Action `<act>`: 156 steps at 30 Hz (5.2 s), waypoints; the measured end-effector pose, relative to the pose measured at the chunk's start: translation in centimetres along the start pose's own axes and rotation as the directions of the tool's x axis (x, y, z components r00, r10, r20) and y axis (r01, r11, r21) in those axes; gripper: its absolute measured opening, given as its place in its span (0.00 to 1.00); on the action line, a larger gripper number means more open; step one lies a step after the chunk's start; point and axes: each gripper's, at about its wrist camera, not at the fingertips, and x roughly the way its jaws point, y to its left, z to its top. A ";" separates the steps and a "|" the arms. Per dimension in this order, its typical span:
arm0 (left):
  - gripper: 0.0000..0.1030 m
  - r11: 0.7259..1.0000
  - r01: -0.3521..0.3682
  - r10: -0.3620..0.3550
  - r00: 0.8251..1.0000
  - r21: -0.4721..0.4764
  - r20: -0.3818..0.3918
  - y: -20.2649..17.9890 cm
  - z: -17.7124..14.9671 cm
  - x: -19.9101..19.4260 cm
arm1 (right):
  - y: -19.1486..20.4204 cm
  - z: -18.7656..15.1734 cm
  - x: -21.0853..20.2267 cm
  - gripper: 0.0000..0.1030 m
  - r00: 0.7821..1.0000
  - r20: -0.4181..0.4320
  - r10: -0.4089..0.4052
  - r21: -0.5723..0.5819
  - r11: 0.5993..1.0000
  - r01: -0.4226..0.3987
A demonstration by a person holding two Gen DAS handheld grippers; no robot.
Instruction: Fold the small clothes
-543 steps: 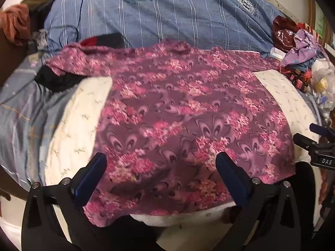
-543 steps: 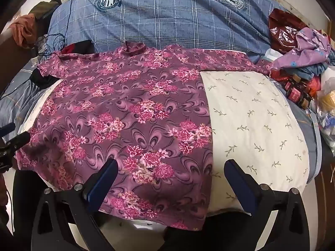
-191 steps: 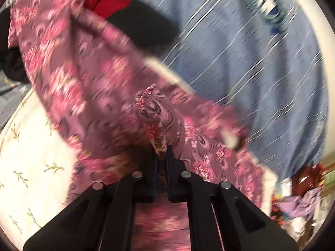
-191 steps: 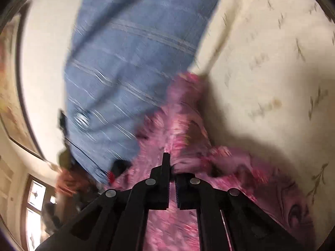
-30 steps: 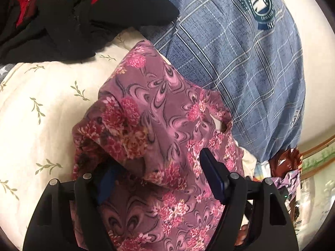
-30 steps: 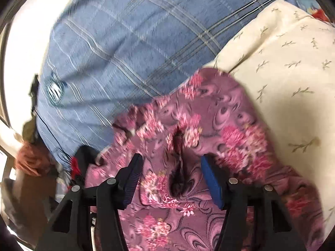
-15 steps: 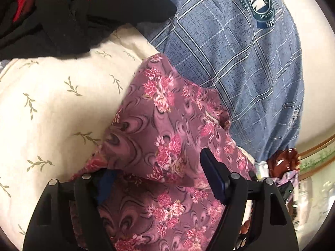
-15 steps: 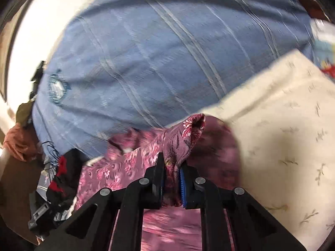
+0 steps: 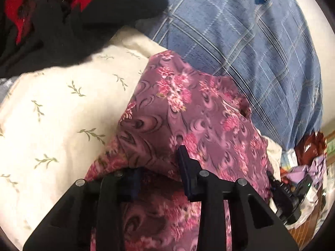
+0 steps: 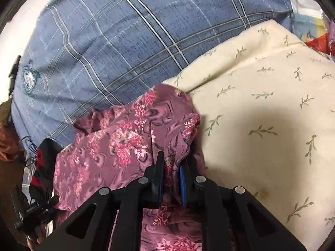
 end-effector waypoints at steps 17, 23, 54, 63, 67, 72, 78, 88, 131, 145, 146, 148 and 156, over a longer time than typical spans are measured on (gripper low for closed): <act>0.75 0.963 -0.109 0.136 0.986 0.245 -0.096 -2.5 2.9 2.5 | 2.5 0.7 0.1 0.22 0.995 -0.040 0.090 -0.016 0.996 -0.090; 0.77 0.905 -0.219 0.244 0.970 0.364 -0.022 -4.0 0.7 3.6 | 1.8 -0.3 0.8 0.21 0.994 0.002 0.112 -0.027 0.993 -0.112; 0.77 0.975 -0.146 0.176 0.968 0.168 -0.181 4.7 -14.6 -12.5 | -7.3 -14.9 -18.8 0.50 0.991 -0.082 0.101 0.064 0.993 -0.096; 0.77 0.990 -0.111 0.127 0.968 0.082 -0.217 8.6 -16.6 -13.3 | -9.7 -17.0 -22.1 0.54 0.998 -0.066 0.000 0.025 1.000 0.002; 0.82 0.989 -0.076 0.103 0.967 0.124 -0.234 8.1 -18.3 -13.6 | -10.7 -18.1 -22.2 0.54 0.994 -0.108 0.010 0.037 0.999 -0.006; 0.82 0.983 -0.034 0.085 0.955 0.181 -0.285 7.8 -20.2 -14.2 | -10.0 -19.6 -21.7 0.54 0.979 -0.191 0.066 -0.011 0.998 -0.069; 0.82 0.995 0.023 0.015 0.924 0.096 -0.382 9.0 -22.4 -13.8 | -8.8 -20.7 -21.3 0.54 0.960 -0.262 0.099 -0.083 0.989 -0.124; 0.11 0.980 -0.003 0.085 0.907 0.197 -0.413 7.7 -25.0 -12.6 | -7.0 -21.7 -20.6 0.04 0.944 -0.329 -0.011 -0.288 0.954 -0.089; 0.06 0.999 0.046 -0.047 0.998 0.015 0.047 1.1 6.3 -4.3 | -2.6 2.6 -5.3 0.04 0.869 0.090 0.487 0.215 0.843 -0.494; 0.51 0.984 0.126 -0.140 0.984 -0.125 -0.113 3.9 10.8 1.8 | -5.5 3.8 0.6 0.34 0.903 0.057 0.426 0.336 0.844 -0.419; 0.53 0.983 0.136 -0.149 0.983 -0.123 -0.107 3.8 10.7 1.5 | -5.3 3.8 0.3 0.35 0.890 0.057 0.453 0.322 0.835 -0.446; 0.54 0.984 0.140 -0.153 0.981 -0.110 -0.117 3.1 10.7 1.5 | -4.8 3.9 0.3 0.39 0.868 0.035 0.495 0.318 0.818 -0.479; 0.54 0.988 0.057 -0.063 0.997 -0.141 -0.037 2.0 15.4 0.5 | -6.2 7.5 -0.6 0.41 0.860 0.254 0.443 0.408 0.757 -0.511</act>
